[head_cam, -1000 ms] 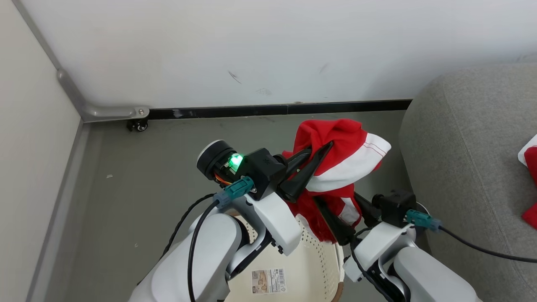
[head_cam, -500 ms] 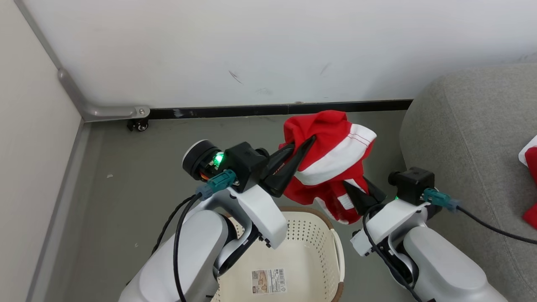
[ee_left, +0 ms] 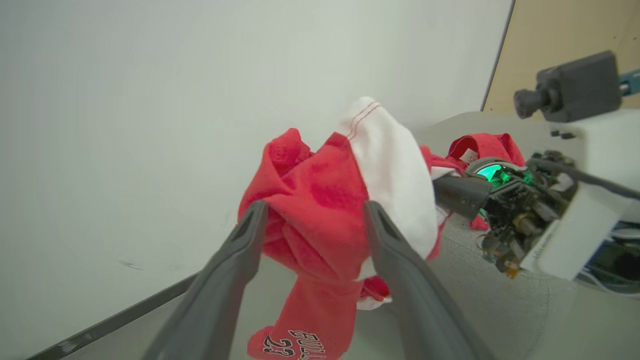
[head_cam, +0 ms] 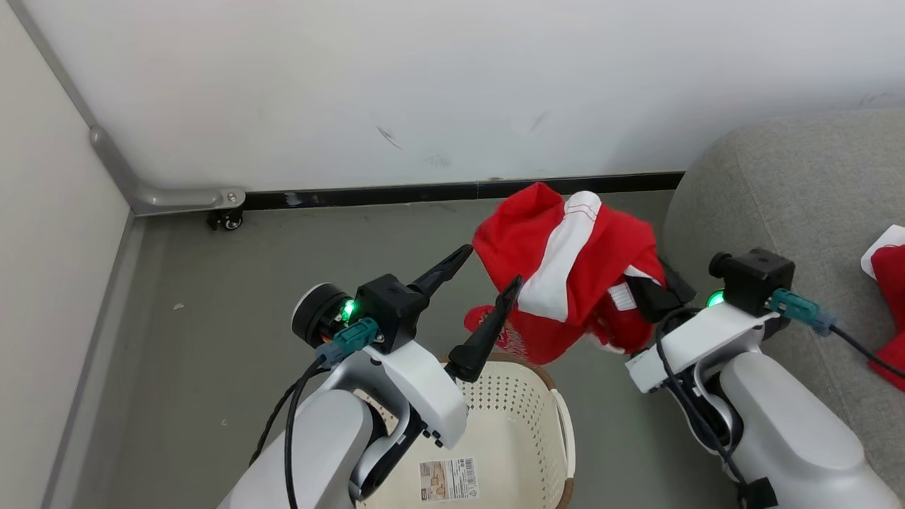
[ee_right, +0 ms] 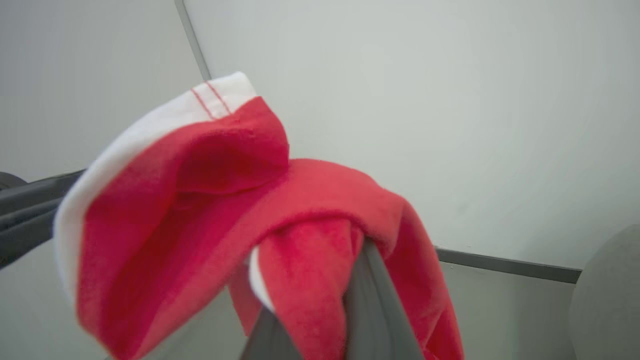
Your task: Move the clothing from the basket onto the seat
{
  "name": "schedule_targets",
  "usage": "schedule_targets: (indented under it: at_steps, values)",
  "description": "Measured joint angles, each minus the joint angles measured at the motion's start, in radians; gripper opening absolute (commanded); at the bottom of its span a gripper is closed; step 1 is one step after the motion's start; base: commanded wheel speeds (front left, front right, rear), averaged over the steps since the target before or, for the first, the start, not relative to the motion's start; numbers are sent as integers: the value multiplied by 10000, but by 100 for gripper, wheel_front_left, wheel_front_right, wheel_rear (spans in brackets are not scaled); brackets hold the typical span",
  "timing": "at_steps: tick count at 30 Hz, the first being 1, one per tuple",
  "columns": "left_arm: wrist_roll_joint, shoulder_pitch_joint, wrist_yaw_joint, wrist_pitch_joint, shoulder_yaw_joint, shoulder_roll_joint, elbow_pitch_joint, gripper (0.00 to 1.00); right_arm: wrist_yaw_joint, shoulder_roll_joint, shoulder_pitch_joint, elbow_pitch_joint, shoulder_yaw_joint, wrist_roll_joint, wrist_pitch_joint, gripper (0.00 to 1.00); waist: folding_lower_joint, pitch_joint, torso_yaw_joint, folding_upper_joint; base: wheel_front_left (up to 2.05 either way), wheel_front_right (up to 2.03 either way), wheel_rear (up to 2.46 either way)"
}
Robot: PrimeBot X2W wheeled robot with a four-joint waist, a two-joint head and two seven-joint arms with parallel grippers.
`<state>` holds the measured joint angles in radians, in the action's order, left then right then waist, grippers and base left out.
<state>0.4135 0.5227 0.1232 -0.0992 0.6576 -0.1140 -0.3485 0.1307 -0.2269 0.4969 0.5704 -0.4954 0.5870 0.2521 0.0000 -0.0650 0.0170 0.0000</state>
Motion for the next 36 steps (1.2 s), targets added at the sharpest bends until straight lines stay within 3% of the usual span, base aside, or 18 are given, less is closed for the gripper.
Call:
schedule_targets:
  at_steps: [16, 36]
  values:
    - [81, -581, -88, -169, -15, -148, -88, 100, 0, -397, -508, -828, 911, -527, 0, 0, 0, 280, 278, 0, 0, 0, 0]
    - [79, -886, -86, -336, 420, -79, 153, 100, 0, -895, -1330, -1743, 2569, -1041, 0, 0, 1, 450, 1160, 0, 0, 0, 0]
